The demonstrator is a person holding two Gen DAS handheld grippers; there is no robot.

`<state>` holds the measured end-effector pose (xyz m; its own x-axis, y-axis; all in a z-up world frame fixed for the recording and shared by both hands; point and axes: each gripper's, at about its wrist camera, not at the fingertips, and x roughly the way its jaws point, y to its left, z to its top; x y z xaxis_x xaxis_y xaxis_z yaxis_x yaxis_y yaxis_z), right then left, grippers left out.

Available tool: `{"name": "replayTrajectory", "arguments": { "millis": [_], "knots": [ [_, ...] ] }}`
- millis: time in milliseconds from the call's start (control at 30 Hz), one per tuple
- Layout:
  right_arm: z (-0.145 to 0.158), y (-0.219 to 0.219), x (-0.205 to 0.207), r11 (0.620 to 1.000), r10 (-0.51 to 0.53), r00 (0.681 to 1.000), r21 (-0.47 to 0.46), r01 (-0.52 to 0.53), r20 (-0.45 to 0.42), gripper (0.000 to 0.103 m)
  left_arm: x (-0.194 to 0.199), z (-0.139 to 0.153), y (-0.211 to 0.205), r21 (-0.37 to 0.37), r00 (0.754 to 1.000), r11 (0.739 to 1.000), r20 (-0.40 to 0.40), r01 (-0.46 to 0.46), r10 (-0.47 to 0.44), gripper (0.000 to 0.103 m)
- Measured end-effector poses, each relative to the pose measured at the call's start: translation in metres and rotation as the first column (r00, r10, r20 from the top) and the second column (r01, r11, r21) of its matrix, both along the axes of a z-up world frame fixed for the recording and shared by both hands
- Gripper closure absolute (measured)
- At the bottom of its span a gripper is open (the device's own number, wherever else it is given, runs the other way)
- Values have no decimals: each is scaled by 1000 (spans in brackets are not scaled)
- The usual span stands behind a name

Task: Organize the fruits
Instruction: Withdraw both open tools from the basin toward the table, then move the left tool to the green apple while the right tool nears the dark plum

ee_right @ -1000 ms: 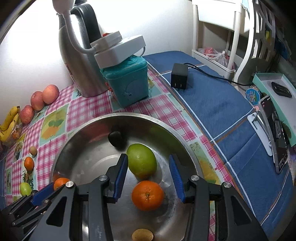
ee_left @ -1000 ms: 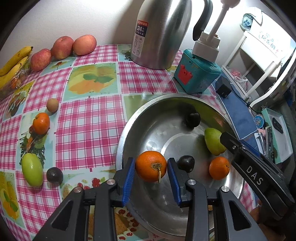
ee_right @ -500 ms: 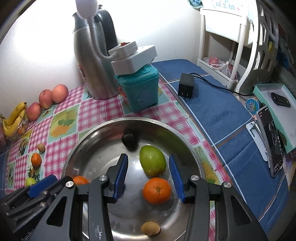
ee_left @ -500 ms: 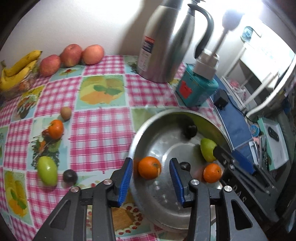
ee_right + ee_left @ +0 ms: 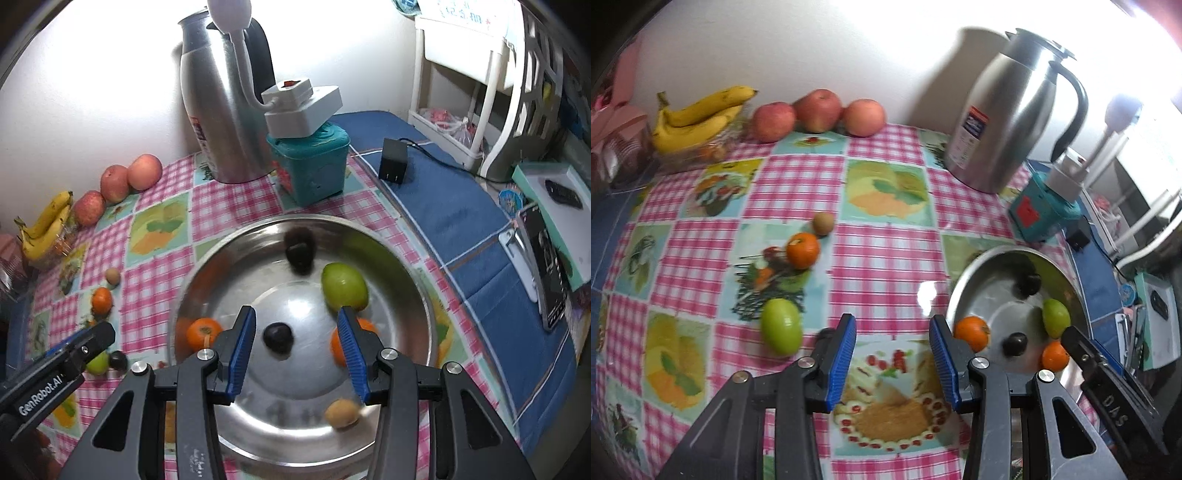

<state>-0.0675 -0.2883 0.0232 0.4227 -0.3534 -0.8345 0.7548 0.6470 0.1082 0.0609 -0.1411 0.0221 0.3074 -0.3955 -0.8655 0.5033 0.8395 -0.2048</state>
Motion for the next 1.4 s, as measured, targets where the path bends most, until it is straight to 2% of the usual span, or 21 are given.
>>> {"name": "replayTrajectory", "arguments": {
  "millis": [133, 300, 633, 867, 933, 967, 1000, 1100, 1200, 1400],
  "knots": [
    [5, 6, 1, 998, -41, 998, 49, 39, 37, 55, 0, 1, 10, 5, 1000, 1000, 0, -19, 19, 58],
    [7, 13, 9, 997, -50, 998, 65, 47, 42, 55, 2, -4, 14, 27, 999, 999, -2, -33, 33, 58],
    [-2, 23, 31, 998, 63, 997, 30, -62, -48, 55, 10, -18, 21, 52, 997, 997, -47, -64, 66, 58],
    [-9, 23, 34, 995, 91, 992, 36, -88, -91, 55, 13, -23, 23, 60, 995, 995, -68, -74, 78, 58],
    [-11, 22, 35, 995, 92, 991, 41, -88, -100, 55, 14, -24, 24, 61, 994, 995, -73, -81, 86, 47],
    [-11, 22, 35, 995, 92, 990, 43, -88, -103, 56, 14, -24, 25, 69, 993, 993, -68, -93, 98, 28],
    [-12, 22, 35, 995, 93, 990, 45, -89, -107, 56, 15, -25, 26, 77, 992, 992, -60, -105, 109, 14],
    [-13, 21, 36, 995, 93, 988, 35, -90, -123, 55, 16, -25, 29, 91, 992, 989, -40, -119, 123, 10],
    [-14, 19, 35, 996, 91, 987, 31, -88, -133, 48, 16, -25, 30, 111, 991, 985, -24, -129, 132, 7],
    [-16, 16, 34, 996, 85, 988, 53, -79, -129, 48, 16, -24, 30, 110, 990, 985, -23, -132, 136, 5]
  ]
}}
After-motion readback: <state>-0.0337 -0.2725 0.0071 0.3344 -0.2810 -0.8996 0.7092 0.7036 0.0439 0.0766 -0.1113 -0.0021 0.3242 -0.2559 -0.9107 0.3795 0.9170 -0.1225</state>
